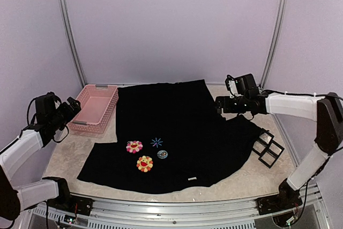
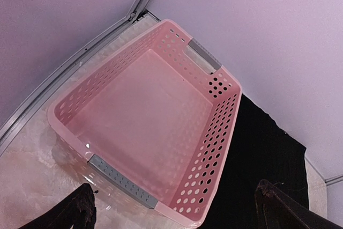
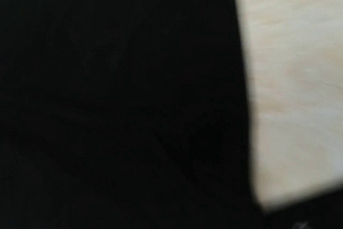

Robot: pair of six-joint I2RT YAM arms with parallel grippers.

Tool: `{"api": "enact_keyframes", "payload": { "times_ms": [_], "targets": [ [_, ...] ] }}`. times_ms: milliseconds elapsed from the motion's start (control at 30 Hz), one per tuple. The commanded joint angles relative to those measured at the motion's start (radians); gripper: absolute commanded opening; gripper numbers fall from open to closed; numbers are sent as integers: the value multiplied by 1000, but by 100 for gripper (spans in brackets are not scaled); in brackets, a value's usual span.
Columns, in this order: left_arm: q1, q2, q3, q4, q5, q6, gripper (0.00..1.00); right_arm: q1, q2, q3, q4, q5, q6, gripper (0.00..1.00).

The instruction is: Pin the brooch onto the clothing

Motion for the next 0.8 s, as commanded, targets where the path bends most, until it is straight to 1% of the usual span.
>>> {"api": "enact_keyframes", "payload": {
  "times_ms": [0,100,200,267,300,333,367,433,467,567,667,700,767],
  "targets": [
    [4,-4,-2,27,44,-4,99,-8,323,289,-141,-103,-15,92],
    [3,-13,-4,27,49,2,99,-8,512,455,-208,-70,-26,91],
    [3,-23,-2,27,44,13,99,-7,659,608,-290,-26,-43,91],
    [3,-28,-2,27,33,20,99,-5,732,674,-313,-48,-55,88],
    [3,-29,0,27,28,26,99,-2,762,696,-315,-52,-60,85],
    [4,-29,2,27,25,31,99,4,787,711,-313,-99,-65,80],
    [4,-27,5,27,22,34,99,10,810,725,-309,-153,-72,73],
    [3,-23,13,27,20,39,99,27,857,751,-297,-217,-76,55],
    [3,-22,15,27,21,40,99,39,876,765,-295,-239,-79,45],
    [3,-20,18,27,22,43,99,71,916,813,-289,-291,-88,23],
    [4,-22,16,27,24,43,99,101,931,859,-279,-336,-101,8],
    [3,-24,16,27,22,44,99,111,932,874,-277,-346,-108,5],
    [4,-26,15,27,22,45,99,130,924,882,-270,-364,-126,2]
  ]
}}
